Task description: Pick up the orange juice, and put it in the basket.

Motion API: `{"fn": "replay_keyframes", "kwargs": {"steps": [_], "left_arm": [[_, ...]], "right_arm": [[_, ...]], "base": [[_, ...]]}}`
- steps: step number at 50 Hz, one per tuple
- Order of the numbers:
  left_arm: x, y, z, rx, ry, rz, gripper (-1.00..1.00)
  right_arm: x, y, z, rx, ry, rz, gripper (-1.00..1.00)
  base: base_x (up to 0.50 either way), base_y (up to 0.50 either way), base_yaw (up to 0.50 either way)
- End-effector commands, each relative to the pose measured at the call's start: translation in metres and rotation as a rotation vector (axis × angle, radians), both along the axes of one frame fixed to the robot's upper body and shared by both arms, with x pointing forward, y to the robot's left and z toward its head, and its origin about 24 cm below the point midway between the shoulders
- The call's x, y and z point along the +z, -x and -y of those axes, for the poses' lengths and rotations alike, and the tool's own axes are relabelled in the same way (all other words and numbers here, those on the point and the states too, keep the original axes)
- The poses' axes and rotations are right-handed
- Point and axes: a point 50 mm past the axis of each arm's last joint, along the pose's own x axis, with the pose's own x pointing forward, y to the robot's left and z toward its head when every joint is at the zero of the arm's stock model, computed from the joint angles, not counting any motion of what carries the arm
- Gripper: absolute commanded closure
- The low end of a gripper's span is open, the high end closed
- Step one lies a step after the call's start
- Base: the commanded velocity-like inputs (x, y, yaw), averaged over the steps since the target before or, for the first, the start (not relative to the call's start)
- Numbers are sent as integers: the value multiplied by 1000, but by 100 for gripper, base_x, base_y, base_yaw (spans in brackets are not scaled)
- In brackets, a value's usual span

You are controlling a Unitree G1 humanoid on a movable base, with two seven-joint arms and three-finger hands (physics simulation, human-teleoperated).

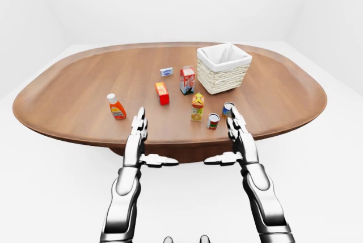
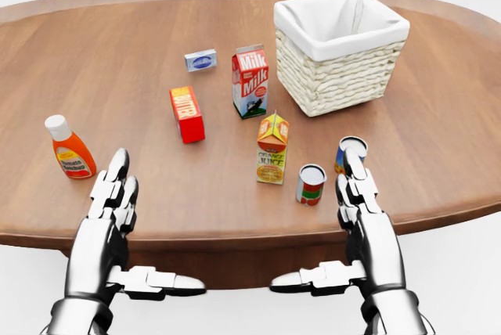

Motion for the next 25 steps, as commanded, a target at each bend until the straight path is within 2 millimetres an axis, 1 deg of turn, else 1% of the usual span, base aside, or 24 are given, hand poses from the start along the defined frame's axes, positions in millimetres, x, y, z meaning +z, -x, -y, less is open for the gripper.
{"fn": "replay_keyframes", "kwargs": {"steps": [1,3,6,8,12,16,18,24,25], "left_arm": [[47,21,11,-144,-132,177,-100],[51,20,9,-127,-149,193,-100],[59,22,8,-122,-143,228,-100],[59,23,9,-128,-137,229,-100],[60,25,12,-131,-142,233,-100],[67,28,13,-133,-145,264,-100],[69,31,14,-135,-146,274,-100],[76,38,19,-152,-155,307,-100],[78,39,21,-153,-161,315,-100]], "right_arm": [[29,14,-10,162,35,103,-100],[34,13,-7,128,25,113,-100],[40,14,-7,139,-2,142,-100],[46,17,-5,140,-13,165,-100],[49,22,-6,146,-7,181,-100],[49,28,-7,155,-13,181,-100],[54,33,-6,161,-33,199,-100],[55,43,-6,162,-32,201,-100],[58,47,-6,167,-48,215,-100]], "base": [[0,0,0],[0,0,0],[0,-11,0],[0,-50,0],[0,-50,0],[0,-50,0],[0,-49,0],[0,-30,0],[0,-27,0]]}}
